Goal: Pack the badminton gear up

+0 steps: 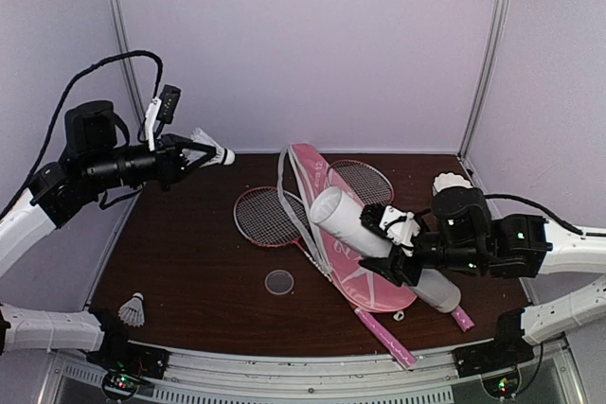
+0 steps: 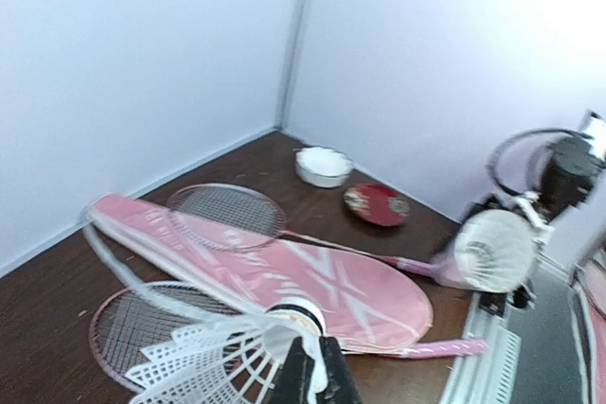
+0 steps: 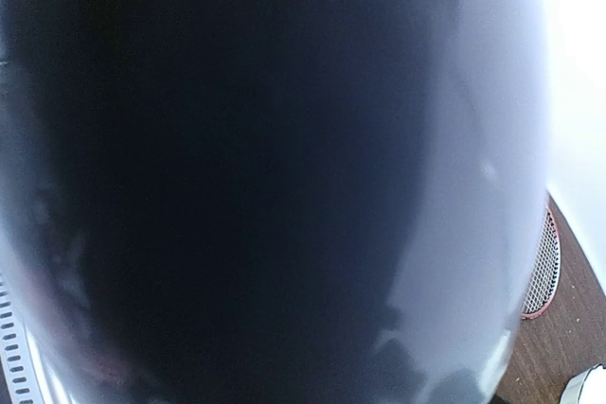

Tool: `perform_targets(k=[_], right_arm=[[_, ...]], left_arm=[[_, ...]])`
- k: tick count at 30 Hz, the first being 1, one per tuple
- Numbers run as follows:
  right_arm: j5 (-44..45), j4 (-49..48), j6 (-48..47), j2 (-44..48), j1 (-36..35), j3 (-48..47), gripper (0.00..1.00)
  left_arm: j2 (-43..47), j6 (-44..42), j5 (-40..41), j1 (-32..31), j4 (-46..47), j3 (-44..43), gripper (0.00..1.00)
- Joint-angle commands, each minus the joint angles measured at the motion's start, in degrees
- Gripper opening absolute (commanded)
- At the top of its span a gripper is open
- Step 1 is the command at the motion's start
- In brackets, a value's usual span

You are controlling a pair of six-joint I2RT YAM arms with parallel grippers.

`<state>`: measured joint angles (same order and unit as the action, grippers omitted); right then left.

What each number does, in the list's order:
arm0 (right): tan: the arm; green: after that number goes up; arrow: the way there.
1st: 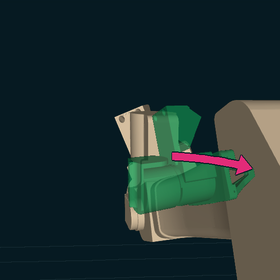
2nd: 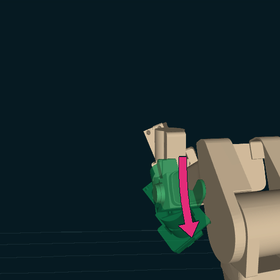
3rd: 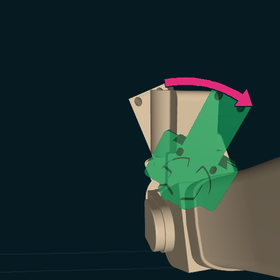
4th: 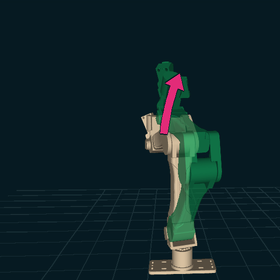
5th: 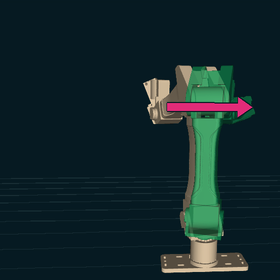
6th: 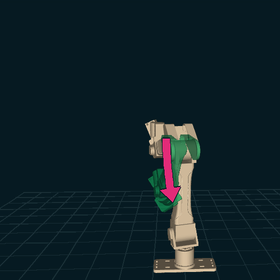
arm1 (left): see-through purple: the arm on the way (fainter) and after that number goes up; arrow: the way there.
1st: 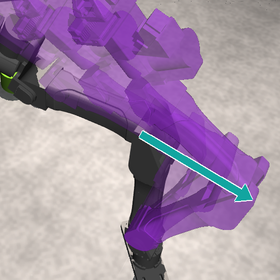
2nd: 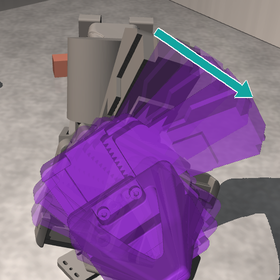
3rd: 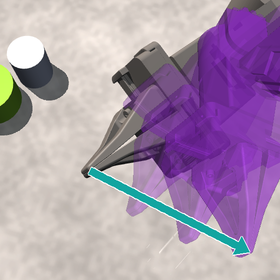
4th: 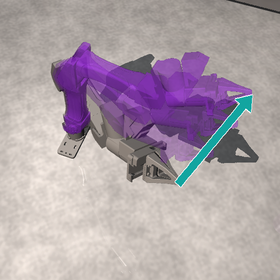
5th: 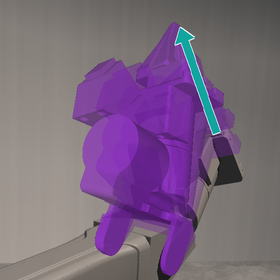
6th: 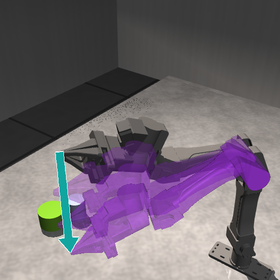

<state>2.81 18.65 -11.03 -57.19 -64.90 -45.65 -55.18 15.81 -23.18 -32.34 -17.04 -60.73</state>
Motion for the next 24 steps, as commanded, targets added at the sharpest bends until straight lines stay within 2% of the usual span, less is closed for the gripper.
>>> perform_targets(k=[1, 10, 22, 23, 24], right_arm=[[0.0, 0.2, -1.1, -0.3, -0.1, -1.3, 0.38], [-0.8, -0.1, -1.5, -2.4, -0.7, -2.8, 0.38], [-2.2, -3.4, -1.0, -3.7, -2.6, -2.9, 0.37], [-2.3, -3.5, -1.0, -3.6, -2.6, -2.8, 0.37], [-2.3, -3.6, -0.9, -3.5, -2.6, -2.8, 0.37]], left_arm=[[-1.3, -9.0, -9.3, -8.9, -7.0, -5.7, 0.00], [-13.1, -17.5, -5.9, -23.9, -17.4, -18.9, 0.00], [-24.1, -19.3, -5.9, -27.7, -16.7, -24.7, 0.00], [-24.3, -19.4, -6.0, -27.8, -16.6, -24.7, 0.01], [-24.6, -19.3, -6.3, -27.8, -16.2, -24.5, 0.07]])
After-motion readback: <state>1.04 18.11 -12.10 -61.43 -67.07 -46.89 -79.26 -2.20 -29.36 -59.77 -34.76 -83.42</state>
